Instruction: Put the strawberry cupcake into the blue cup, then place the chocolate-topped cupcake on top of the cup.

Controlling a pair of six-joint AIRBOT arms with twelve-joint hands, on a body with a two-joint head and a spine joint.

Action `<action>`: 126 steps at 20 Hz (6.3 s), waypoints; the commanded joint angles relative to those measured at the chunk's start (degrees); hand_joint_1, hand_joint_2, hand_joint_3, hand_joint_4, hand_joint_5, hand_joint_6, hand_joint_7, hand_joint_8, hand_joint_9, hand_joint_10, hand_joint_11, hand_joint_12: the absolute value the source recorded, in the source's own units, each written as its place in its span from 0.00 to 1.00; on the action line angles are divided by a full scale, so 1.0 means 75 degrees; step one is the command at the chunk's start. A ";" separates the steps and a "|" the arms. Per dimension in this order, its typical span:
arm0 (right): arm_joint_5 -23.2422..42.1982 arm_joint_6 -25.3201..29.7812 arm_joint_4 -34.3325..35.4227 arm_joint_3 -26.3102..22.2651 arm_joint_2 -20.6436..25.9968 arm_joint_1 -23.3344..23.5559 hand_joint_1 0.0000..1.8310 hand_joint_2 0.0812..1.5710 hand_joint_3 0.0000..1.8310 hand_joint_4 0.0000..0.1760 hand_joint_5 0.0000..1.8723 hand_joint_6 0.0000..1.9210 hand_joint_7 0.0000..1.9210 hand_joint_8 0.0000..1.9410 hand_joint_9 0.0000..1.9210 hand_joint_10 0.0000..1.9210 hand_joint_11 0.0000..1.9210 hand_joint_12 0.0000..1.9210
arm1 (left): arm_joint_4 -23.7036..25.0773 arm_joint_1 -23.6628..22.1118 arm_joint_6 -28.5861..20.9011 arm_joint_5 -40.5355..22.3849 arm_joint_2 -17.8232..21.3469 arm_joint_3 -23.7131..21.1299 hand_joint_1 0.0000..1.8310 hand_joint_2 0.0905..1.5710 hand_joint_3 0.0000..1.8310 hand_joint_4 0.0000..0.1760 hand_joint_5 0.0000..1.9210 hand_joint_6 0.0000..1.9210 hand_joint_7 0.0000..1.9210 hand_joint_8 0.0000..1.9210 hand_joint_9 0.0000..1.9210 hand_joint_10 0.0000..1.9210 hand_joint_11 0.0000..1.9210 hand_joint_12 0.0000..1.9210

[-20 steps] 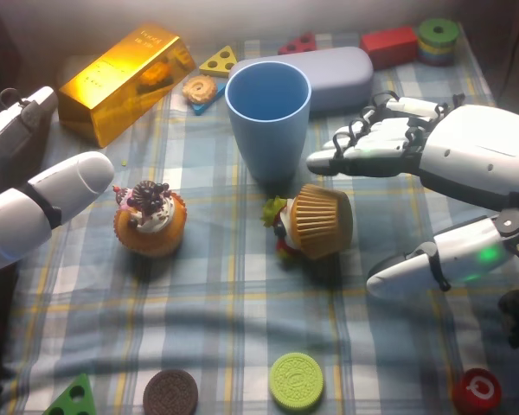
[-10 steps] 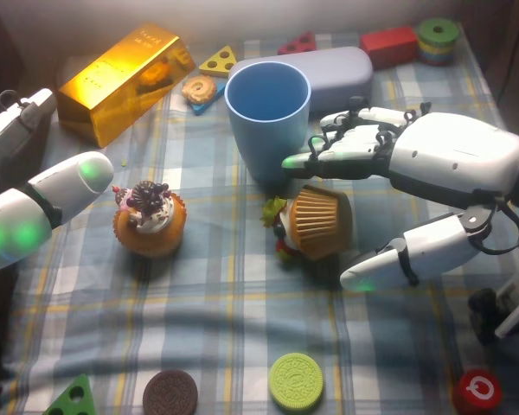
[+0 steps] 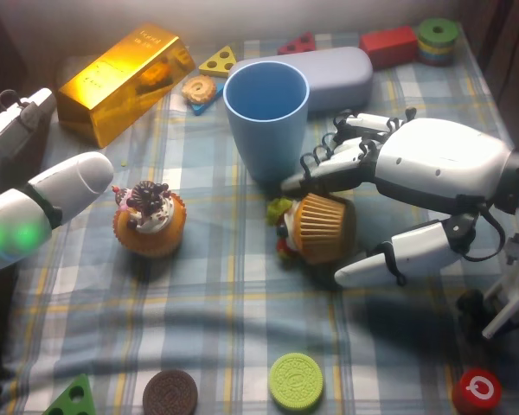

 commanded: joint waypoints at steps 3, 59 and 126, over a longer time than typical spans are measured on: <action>0.0778 -0.0007 0.0134 0.0004 -0.0023 0.0107 0.33 0.70 0.00 0.00 0.44 0.01 0.48 0.01 0.30 0.32 0.00 0.75 | 0.0225 -0.0063 -0.0018 -0.0929 -0.0022 0.0027 0.00 0.57 0.00 0.22 0.08 0.00 0.06 0.00 0.07 0.00 0.00 0.24; -0.0138 0.2069 -0.2729 -0.0011 0.1832 0.1487 0.15 0.56 0.00 0.00 0.22 0.00 0.27 0.01 0.20 0.00 0.00 0.38 | 0.0144 0.0032 -0.0018 -0.1018 -0.0021 -0.0014 0.02 0.56 0.00 0.16 0.08 0.00 0.04 0.00 0.04 0.00 0.00 0.12; 0.0171 0.1233 -0.2358 0.1443 0.0179 0.3448 0.32 0.73 0.00 0.00 0.34 0.60 0.38 0.83 0.40 0.98 0.42 1.00 | 0.0105 0.0072 -0.0018 -0.1039 -0.0060 0.0011 0.00 0.55 0.00 0.23 0.08 0.00 0.05 0.00 0.05 0.00 0.00 0.12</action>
